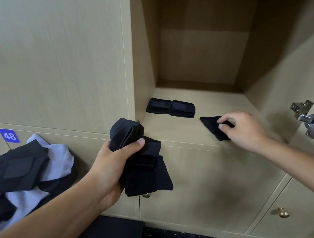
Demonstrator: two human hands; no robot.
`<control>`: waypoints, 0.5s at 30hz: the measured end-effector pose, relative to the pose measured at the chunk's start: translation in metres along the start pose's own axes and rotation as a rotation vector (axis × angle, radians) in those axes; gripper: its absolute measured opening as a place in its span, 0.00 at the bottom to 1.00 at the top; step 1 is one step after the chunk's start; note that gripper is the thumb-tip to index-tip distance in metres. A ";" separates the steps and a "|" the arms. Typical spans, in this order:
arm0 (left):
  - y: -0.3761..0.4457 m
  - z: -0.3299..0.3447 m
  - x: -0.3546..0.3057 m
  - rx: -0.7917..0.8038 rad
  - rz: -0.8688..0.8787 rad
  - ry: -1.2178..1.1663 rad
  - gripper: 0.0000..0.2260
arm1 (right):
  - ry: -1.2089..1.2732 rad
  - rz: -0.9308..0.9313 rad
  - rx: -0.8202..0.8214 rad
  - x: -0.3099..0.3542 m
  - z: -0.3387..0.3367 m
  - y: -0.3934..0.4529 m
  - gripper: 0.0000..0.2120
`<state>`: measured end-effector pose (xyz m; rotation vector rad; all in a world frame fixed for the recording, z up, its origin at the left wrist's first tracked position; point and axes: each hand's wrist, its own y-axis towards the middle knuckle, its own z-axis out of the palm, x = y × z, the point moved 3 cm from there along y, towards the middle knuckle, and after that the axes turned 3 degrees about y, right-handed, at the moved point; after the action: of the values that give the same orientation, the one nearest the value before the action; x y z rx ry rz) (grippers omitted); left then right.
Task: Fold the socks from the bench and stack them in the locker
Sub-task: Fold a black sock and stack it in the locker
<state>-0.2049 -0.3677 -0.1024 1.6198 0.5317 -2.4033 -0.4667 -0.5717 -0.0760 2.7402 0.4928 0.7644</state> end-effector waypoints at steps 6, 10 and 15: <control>0.003 -0.004 0.003 0.010 0.009 0.027 0.24 | -0.121 -0.059 0.159 -0.013 0.017 0.004 0.21; 0.003 -0.005 0.004 0.010 0.013 0.038 0.26 | -0.126 -0.021 0.269 -0.015 0.026 0.009 0.33; 0.002 -0.003 0.003 0.006 0.014 0.034 0.23 | -0.087 -0.009 0.304 -0.012 0.036 0.024 0.35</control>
<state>-0.2027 -0.3682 -0.1070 1.6636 0.5180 -2.3740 -0.4516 -0.6035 -0.1034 3.0312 0.6497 0.6084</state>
